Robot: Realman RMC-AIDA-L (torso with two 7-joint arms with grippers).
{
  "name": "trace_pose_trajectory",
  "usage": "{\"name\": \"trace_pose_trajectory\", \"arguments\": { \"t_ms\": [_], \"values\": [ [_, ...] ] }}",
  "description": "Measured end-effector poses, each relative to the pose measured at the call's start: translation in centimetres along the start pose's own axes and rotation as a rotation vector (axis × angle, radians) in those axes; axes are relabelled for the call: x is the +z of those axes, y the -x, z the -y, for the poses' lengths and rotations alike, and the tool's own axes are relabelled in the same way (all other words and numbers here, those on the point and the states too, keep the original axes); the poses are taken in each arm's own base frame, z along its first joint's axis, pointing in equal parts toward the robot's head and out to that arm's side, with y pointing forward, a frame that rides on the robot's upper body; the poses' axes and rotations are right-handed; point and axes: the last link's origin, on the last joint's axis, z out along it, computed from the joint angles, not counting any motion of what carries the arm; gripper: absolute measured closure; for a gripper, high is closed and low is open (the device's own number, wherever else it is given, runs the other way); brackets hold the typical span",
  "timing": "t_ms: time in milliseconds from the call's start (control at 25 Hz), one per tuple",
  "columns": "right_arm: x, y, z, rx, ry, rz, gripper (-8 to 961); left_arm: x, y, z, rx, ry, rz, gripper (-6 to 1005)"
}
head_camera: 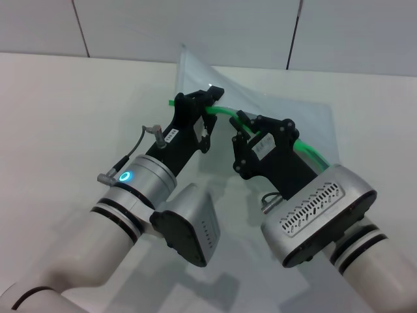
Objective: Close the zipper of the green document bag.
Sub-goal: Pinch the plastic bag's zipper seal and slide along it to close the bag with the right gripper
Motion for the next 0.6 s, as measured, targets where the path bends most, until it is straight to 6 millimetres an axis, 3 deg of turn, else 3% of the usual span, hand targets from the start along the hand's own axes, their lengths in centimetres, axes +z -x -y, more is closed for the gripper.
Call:
{"name": "trace_pose_trajectory", "arguments": {
  "t_ms": [600],
  "values": [
    [-0.19,-0.26,0.46,-0.004,-0.025,0.000,848,-0.03,-0.09,-0.02,0.003,0.001,-0.007,936]
  ]
}}
